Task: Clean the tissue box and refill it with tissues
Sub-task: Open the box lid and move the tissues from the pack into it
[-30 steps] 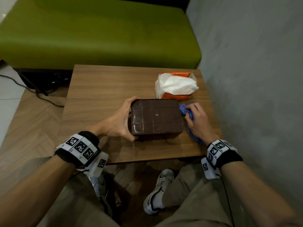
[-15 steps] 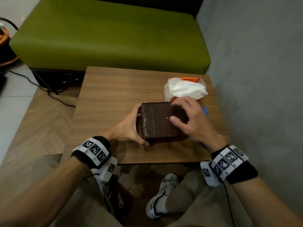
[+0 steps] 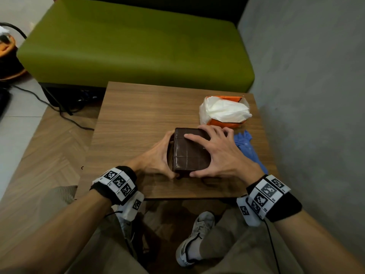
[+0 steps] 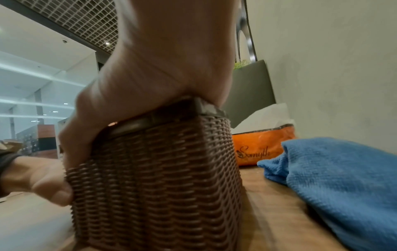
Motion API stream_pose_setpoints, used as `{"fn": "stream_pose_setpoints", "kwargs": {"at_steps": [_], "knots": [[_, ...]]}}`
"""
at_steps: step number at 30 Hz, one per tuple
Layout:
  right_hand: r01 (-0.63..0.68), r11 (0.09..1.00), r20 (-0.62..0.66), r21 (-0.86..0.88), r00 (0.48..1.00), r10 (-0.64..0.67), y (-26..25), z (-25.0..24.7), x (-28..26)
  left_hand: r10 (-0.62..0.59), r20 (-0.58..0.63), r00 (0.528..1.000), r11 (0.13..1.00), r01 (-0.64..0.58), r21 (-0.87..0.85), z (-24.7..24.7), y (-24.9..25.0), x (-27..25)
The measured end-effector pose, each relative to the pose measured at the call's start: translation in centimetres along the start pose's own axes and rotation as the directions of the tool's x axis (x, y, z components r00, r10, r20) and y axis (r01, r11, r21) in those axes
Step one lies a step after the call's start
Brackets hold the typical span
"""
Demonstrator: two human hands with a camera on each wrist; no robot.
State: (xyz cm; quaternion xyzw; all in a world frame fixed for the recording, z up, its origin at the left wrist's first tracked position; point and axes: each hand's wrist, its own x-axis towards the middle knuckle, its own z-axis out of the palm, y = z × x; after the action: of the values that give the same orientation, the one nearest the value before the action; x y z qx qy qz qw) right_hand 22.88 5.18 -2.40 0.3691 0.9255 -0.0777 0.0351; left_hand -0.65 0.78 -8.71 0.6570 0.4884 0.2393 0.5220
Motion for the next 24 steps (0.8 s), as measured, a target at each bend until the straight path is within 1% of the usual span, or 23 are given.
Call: {"fn": "stream_pose_setpoints", "kwargs": {"at_steps": [4,8,9,12,14,17,19,21,23,24], "knots": [[0.012,0.999,-0.007,0.038,1.000,-0.012,-0.1,-0.1,0.1,-0.020,-0.004,1.000,0.999,0.020,0.025,0.0,-0.2,-0.2],[0.001,0.997,-0.006,0.077,1.000,0.000,-0.2,-0.1,0.1,-0.010,0.010,1.000,0.999,0.009,0.036,0.1,0.1,-0.2],[-0.004,0.994,-0.025,0.109,1.000,0.007,-0.2,-0.3,0.1,-0.007,0.016,1.000,0.999,0.006,0.041,0.0,0.2,-0.2],[-0.018,0.968,-0.152,0.251,0.987,0.058,0.2,-1.5,0.2,-0.006,0.031,1.000,0.999,0.005,0.034,-0.3,0.3,-0.2],[-0.011,0.967,-0.186,0.255,0.981,0.061,0.3,-1.8,-0.1,-0.016,0.028,0.999,1.000,0.016,0.011,-0.2,0.2,-0.2],[-0.040,0.966,-0.206,0.254,0.974,0.094,0.5,-1.5,-0.8,-0.014,0.018,1.000,1.000,0.013,0.007,-0.1,0.4,-0.4],[-0.066,0.955,-0.270,0.289,0.952,0.147,0.8,-1.6,-1.1,-0.008,0.013,1.000,1.000,0.008,-0.010,-0.2,0.2,-0.5],[-0.118,0.923,-0.335,0.368,0.909,0.249,1.3,-1.9,-1.4,-0.008,0.006,1.000,0.999,0.009,-0.039,-0.6,-0.2,-1.0],[-0.205,0.882,-0.358,0.424,0.857,0.371,2.1,-2.0,-1.8,-0.002,-0.013,1.000,0.999,0.002,-0.037,-1.2,-0.5,-1.5],[-0.262,0.863,-0.343,0.432,0.837,0.426,2.5,-1.9,-1.9,0.001,-0.021,1.000,0.999,-0.001,-0.036,-1.6,-0.6,-1.8]]}}
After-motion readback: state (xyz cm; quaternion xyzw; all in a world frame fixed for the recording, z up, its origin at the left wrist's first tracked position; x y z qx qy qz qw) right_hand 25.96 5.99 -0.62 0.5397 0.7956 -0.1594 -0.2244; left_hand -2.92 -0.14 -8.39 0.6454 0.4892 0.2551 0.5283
